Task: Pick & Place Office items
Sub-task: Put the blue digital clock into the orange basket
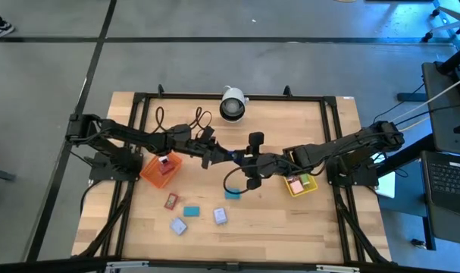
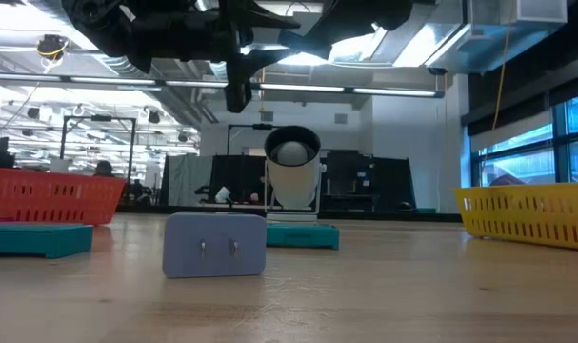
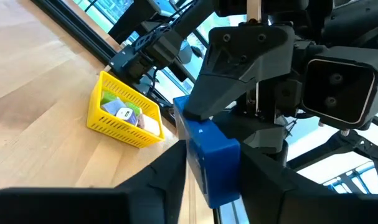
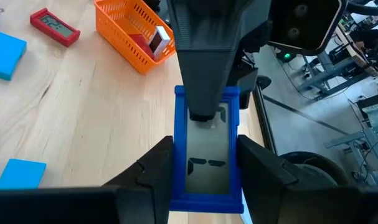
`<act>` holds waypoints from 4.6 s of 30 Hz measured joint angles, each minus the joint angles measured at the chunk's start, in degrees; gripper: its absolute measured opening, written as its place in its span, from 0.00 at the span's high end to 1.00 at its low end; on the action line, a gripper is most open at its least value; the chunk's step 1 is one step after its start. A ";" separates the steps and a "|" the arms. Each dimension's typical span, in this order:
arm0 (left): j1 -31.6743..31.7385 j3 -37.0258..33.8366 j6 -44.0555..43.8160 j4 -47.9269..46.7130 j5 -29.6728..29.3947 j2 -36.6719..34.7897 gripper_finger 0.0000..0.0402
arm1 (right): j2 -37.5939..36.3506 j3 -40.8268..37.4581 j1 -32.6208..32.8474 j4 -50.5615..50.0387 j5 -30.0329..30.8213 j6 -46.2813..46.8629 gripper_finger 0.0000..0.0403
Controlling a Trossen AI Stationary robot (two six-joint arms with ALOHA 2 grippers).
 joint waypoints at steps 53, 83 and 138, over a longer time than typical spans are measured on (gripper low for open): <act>7.89 -0.04 30.49 -53.52 -14.60 -40.94 0.83 | -5.49 0.02 1.38 6.39 4.80 24.60 0.37; -20.23 -10.64 4.57 -89.16 -30.00 -52.57 0.83 | -5.49 0.02 1.73 10.15 13.83 25.78 0.45; -20.68 -10.13 -11.51 -88.49 -31.96 -32.04 0.59 | -3.96 0.00 1.60 9.55 6.27 23.64 0.45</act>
